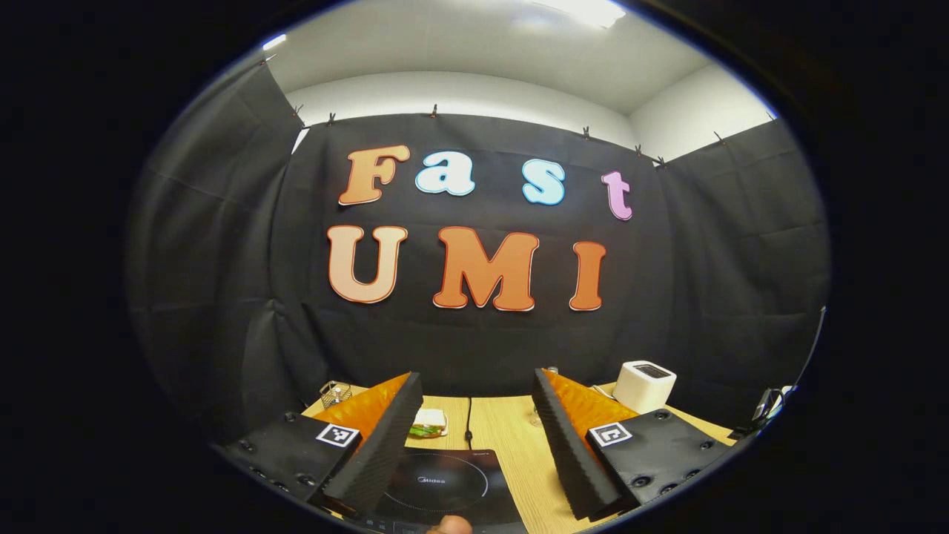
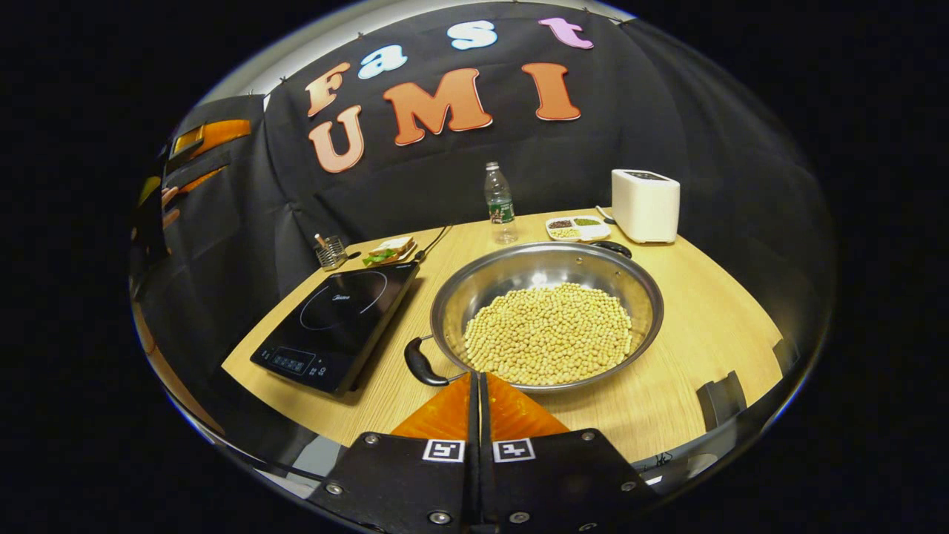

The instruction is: First push the handle of the pot to place it horizontally, then grasp the pot with both hands and set it on the induction cooktop.

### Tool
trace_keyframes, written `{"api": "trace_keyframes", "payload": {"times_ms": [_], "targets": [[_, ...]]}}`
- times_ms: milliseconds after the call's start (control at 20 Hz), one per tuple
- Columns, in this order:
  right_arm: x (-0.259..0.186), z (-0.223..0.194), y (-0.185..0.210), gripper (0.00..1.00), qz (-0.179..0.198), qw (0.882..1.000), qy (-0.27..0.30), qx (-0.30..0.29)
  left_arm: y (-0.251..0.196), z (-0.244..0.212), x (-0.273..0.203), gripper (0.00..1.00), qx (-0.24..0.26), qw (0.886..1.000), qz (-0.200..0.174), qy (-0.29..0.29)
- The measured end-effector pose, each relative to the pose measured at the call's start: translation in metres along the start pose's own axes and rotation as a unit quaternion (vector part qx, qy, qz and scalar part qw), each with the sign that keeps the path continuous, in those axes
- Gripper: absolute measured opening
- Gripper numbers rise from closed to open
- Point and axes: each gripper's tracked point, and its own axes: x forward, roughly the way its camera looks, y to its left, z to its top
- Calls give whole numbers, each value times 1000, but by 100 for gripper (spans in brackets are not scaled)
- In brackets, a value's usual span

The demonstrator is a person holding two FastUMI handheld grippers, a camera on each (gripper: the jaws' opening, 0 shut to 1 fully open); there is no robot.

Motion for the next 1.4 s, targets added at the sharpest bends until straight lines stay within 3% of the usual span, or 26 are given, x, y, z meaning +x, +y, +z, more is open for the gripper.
{"api": "trace_keyframes", "payload": {"times_ms": [500,1400], "targets": [[31,-30,21,0,22,997,60,-32,0,0,0,97,4,1000,2,2],[68,-19,58,0,42,995,75,-50,27,-12,6,98,3,1000,23,12]]}}
